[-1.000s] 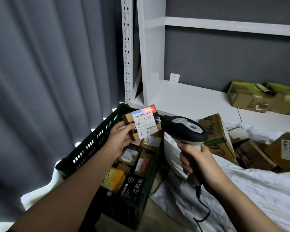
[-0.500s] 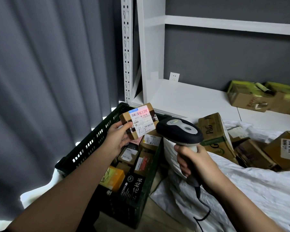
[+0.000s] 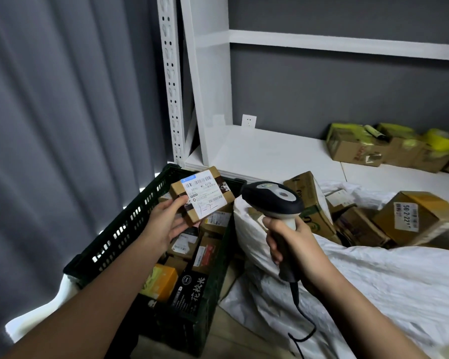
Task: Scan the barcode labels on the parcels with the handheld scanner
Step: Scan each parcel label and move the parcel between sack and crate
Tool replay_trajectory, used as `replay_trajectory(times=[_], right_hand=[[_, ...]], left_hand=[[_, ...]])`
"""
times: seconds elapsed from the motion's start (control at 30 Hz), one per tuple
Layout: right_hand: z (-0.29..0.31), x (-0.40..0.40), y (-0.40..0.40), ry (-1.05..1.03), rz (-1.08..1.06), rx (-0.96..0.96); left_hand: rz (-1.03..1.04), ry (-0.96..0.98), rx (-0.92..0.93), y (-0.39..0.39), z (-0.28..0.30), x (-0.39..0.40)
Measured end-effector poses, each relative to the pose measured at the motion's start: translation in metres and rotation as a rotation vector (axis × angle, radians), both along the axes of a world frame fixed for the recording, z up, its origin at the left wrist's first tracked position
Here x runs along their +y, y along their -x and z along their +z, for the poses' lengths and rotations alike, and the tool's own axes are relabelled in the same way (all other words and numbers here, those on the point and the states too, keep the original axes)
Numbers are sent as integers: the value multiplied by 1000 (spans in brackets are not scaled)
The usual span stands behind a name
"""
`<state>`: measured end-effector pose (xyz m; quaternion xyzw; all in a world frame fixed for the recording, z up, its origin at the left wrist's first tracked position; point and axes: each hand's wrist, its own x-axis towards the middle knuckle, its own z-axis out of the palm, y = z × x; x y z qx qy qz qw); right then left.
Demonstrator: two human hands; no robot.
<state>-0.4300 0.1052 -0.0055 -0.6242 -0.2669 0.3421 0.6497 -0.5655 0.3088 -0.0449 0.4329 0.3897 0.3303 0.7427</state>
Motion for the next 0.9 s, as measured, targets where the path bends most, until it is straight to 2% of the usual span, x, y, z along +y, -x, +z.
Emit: replay_trajectory(times=[0.23, 0.33, 0.4, 0.53, 0.8, 0.9], right_hand=[[19, -56, -42, -86, -377, 12], [28, -84, -62, -133, -519, -4], [33, -101, -74, -165, -596, -13], [36, -126, -93, -218, -691, 54], [39, -135, -117, -301, -756, 171], [40, -134, -120, -329, -752, 187]], left_hand=[[-139, -90, 8, -56, 34, -60], [-190, -230, 19, -108, 58, -93], [-183, -380, 81, -146, 71, -111], [-149, -889, 402, -215, 85, -137], [-321, -1458, 741, -291, 67, -172], [-382, -1522, 846, -305, 59, -175]])
